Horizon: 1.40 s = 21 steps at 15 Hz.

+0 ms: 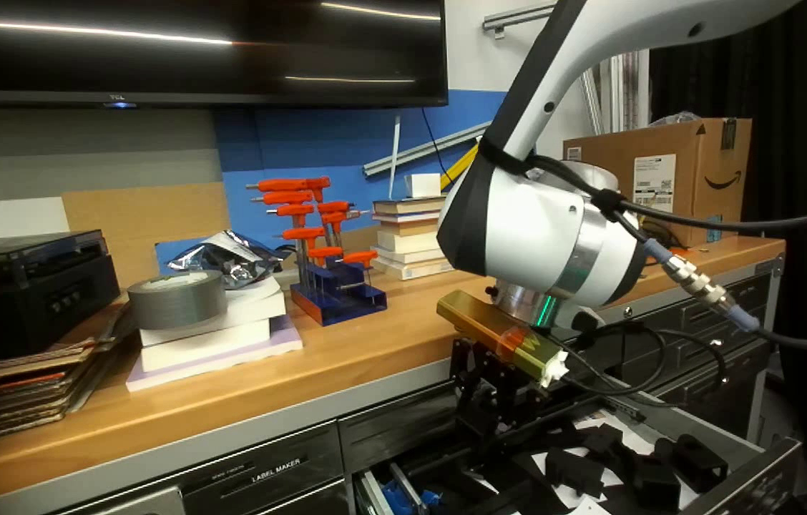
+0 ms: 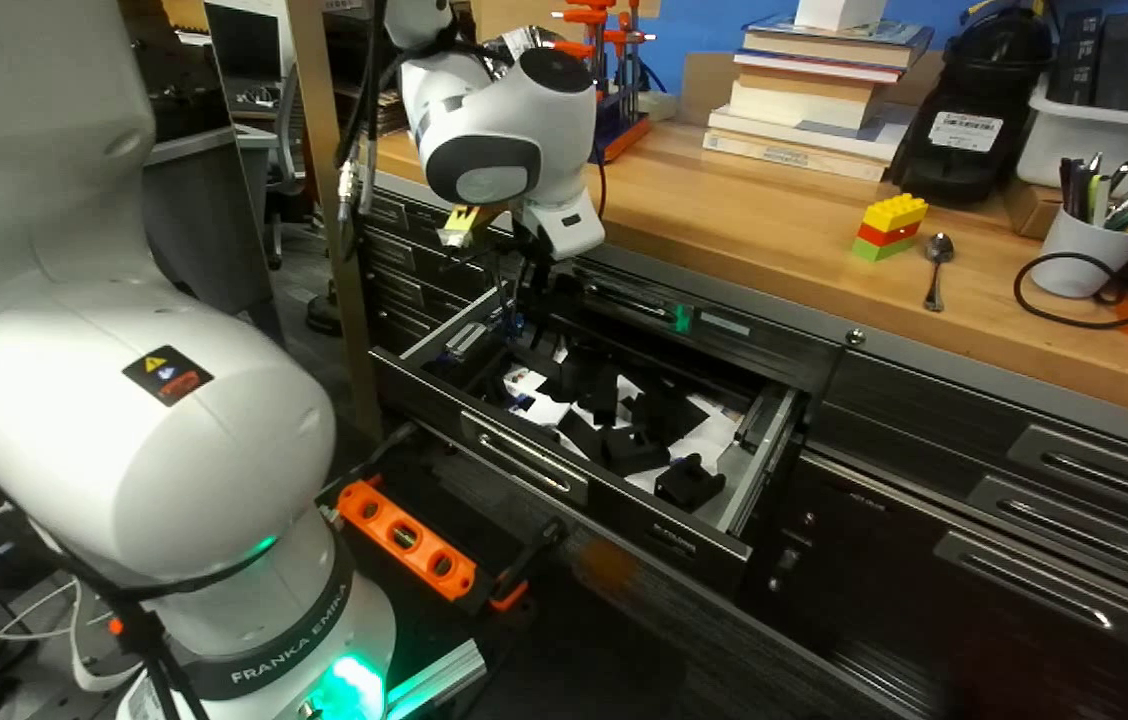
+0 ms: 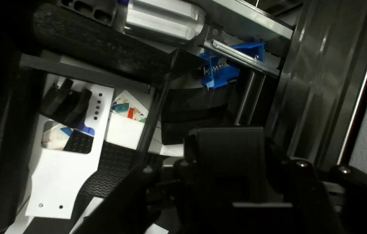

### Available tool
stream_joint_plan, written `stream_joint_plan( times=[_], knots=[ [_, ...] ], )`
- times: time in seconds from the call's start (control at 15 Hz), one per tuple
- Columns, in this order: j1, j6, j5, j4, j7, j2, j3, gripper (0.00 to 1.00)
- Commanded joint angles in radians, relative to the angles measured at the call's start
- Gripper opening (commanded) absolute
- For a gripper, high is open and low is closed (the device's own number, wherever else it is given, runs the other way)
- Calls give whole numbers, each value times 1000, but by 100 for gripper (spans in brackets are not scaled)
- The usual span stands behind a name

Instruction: Put the black objects from the countertop in the drawer and close the drawer.

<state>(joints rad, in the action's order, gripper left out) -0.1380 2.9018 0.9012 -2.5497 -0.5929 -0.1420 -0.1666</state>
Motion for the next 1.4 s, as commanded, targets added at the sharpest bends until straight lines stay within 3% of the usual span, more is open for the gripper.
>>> stream_joint_plan(
  times=[0.0, 0.53, 0.93, 1.33],
  knots=[
    [-20, 102, 94, 3, 6, -25, -41, 27],
    [-25, 163, 149, 4, -3, -66, -84, 27],
    [2, 178, 325, 22, 78, -87, -118, 27],
    [19, 199, 452, 40, 195, -104, -110, 27]
  ],
)
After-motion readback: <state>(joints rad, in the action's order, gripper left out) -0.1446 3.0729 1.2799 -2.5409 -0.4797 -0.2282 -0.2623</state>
